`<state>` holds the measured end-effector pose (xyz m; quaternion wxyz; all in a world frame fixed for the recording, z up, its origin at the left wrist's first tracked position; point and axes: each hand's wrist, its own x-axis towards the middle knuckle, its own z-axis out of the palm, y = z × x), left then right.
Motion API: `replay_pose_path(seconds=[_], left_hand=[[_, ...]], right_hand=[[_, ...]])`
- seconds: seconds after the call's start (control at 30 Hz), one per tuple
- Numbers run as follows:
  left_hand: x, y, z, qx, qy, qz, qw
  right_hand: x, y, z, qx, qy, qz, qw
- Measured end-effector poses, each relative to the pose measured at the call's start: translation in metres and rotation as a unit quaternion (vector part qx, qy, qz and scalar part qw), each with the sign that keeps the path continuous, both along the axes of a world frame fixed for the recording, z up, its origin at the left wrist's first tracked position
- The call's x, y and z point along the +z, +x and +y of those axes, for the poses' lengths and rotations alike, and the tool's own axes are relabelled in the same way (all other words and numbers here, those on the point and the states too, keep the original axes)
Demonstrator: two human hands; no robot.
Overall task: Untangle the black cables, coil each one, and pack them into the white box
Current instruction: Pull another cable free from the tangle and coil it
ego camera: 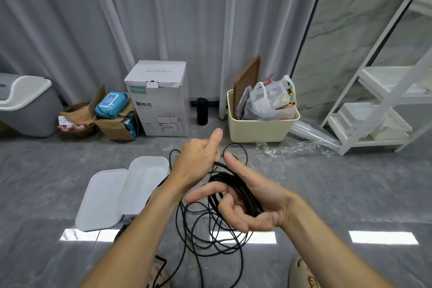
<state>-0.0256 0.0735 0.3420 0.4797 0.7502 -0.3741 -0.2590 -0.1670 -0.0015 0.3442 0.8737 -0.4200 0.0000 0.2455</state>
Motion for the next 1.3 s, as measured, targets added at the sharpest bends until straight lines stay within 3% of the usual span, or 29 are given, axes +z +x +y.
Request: replay_pose_path(seconds=[0.1,0.17,0.3,0.43,0.57,0.83,0.97,1.07,1.2,1.3], left_hand=[[0.000,-0.001,-0.001,-0.010,0.027,0.061,0.998],[-0.002,-0.004,0.003,-0.036,0.040,0.149,0.987],[-0.013,-0.015,0.011,-0.101,0.056,0.266,0.957],[-0.023,-0.012,0.009,-0.163,0.008,0.410,0.898],[-0.026,-0.007,0.009,-0.195,0.077,0.461,0.862],[-0.015,-0.011,0.013,-0.199,0.111,0.489,0.842],[-0.009,-0.007,0.014,-0.208,0.131,0.474,0.845],[-0.002,-0.007,0.015,-0.227,0.165,0.405,0.870],[0.011,-0.017,0.017,-0.205,0.199,0.209,0.935],[0.018,-0.023,0.016,-0.219,0.213,0.035,0.952]], right_hand=[[0.001,-0.002,0.002,-0.049,0.026,-0.035,0.998],[0.002,-0.003,0.004,-0.088,0.052,-0.064,0.993],[0.003,0.002,0.003,-0.152,0.165,-0.095,0.970],[0.006,0.005,-0.005,-0.277,0.181,-0.091,0.939],[0.014,0.002,-0.019,-0.412,0.156,-0.097,0.893],[0.017,0.007,-0.026,-0.557,0.043,-0.057,0.827],[0.010,0.007,-0.028,-0.557,-0.107,-0.028,0.823],[0.002,0.009,-0.027,-0.553,-0.181,0.001,0.813],[-0.006,0.009,-0.027,-0.523,-0.273,0.045,0.806],[-0.010,0.008,-0.023,-0.473,-0.313,0.079,0.820]])
